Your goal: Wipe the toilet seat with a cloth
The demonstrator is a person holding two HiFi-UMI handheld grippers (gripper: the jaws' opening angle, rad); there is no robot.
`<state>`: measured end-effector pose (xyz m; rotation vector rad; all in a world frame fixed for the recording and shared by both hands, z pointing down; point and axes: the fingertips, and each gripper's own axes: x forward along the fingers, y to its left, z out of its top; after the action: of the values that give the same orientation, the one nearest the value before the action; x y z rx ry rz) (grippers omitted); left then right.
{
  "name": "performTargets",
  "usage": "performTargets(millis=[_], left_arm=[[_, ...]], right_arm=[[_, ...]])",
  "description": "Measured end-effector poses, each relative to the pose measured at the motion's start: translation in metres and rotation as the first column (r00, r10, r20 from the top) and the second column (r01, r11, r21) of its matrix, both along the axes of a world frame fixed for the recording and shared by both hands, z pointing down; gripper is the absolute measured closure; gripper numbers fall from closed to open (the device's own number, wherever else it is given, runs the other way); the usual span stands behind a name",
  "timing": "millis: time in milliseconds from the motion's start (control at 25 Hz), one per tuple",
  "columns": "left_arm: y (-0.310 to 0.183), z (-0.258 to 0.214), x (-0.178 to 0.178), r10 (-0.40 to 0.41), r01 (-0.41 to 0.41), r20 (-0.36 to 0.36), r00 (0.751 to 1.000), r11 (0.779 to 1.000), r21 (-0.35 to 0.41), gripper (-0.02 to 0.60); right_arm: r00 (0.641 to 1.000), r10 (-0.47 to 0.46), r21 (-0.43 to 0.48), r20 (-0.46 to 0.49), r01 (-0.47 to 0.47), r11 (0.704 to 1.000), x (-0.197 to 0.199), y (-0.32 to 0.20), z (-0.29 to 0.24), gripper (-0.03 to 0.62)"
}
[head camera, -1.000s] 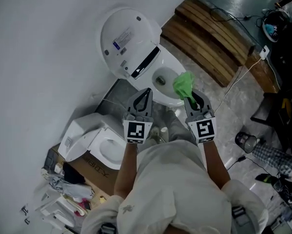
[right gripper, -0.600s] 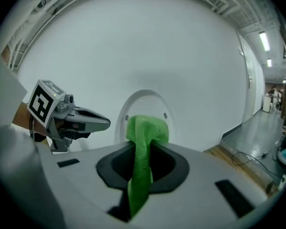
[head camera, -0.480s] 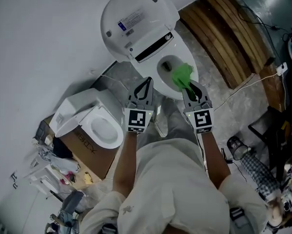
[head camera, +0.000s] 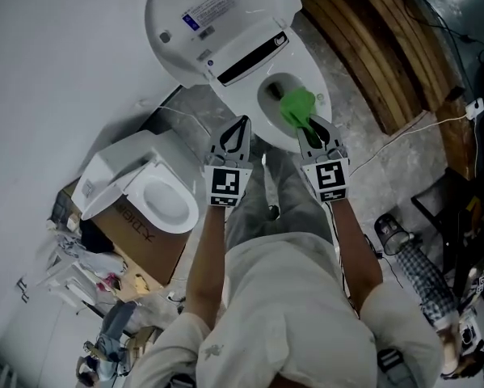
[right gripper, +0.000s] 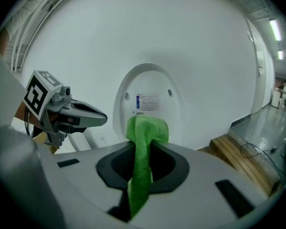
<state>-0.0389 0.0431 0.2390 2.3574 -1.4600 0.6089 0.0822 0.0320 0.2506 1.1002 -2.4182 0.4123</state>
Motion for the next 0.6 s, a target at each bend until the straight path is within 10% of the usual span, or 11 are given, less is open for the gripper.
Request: performTargets(millis=[600], left_arm=[[-0.009, 0.108, -0.026, 0.042, -0.046, -0.054, 0.998, 0.996, -0.082, 0.569]], right_arm=[[0.996, -0.01, -0.067, -0.085, 0.004, 0.998, -0.041, -0.01, 0.105, 0.549]])
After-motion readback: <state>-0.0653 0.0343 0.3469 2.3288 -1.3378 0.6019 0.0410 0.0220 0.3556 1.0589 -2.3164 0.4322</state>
